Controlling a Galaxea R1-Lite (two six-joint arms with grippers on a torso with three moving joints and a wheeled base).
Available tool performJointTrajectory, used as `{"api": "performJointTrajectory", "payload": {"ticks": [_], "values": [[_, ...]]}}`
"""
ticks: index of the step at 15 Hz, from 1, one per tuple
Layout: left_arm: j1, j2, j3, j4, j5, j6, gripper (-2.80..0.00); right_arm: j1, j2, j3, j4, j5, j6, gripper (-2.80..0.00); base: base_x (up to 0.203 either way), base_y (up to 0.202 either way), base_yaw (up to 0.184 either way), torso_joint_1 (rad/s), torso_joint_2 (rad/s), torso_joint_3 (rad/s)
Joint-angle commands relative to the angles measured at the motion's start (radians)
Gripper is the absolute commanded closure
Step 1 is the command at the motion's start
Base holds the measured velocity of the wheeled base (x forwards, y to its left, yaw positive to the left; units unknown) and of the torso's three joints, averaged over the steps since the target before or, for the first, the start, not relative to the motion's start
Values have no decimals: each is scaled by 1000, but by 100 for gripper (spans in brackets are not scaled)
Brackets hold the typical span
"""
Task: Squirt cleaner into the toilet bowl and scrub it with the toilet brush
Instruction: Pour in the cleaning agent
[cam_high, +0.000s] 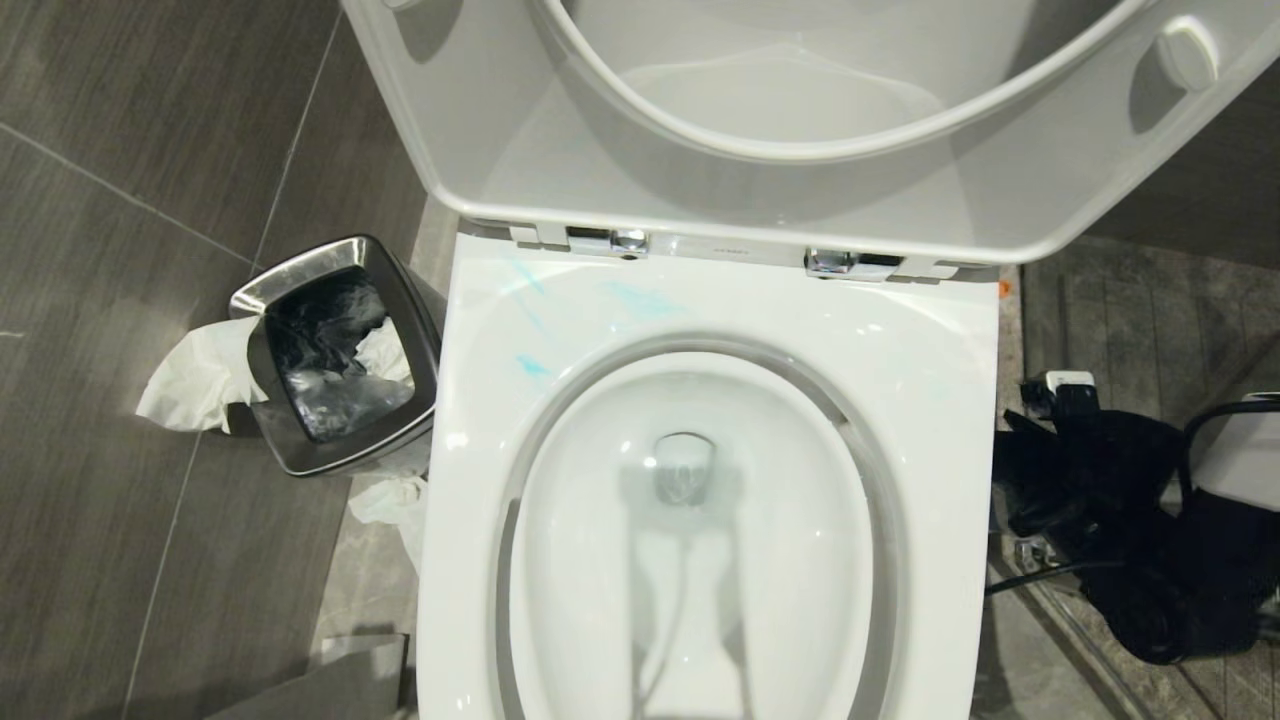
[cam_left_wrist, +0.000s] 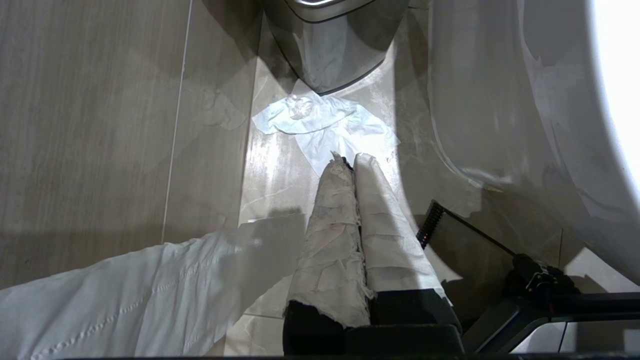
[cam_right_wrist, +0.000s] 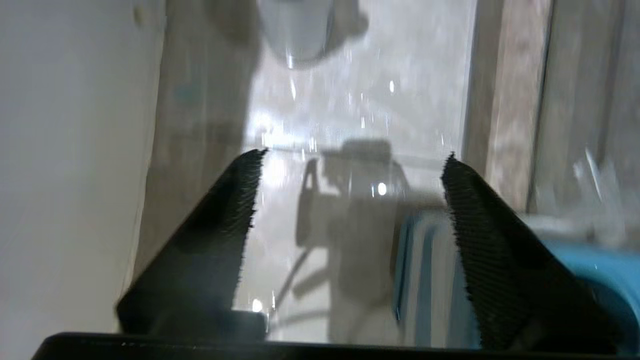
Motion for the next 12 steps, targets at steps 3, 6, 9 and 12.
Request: {"api": "performJointTrajectory", "payload": {"ticks": [3,6,9,12], "values": [[0,2,0,0,0,0,0,0,90,-175,-9,2,0,-280,0,0,0,0,0,0],[0,2,0,0,0,0,0,6,170,-270,-9,5,-29,-280,0,0,0,0,0,0],[0,2,0,0,0,0,0,16,239,-388,-9,30,-68,-280,0,0,0,0,0,0],[0,2,0,0,0,0,0,21,293,-518,-9,77,-116,-280,0,0,0,0,0,0]]}}
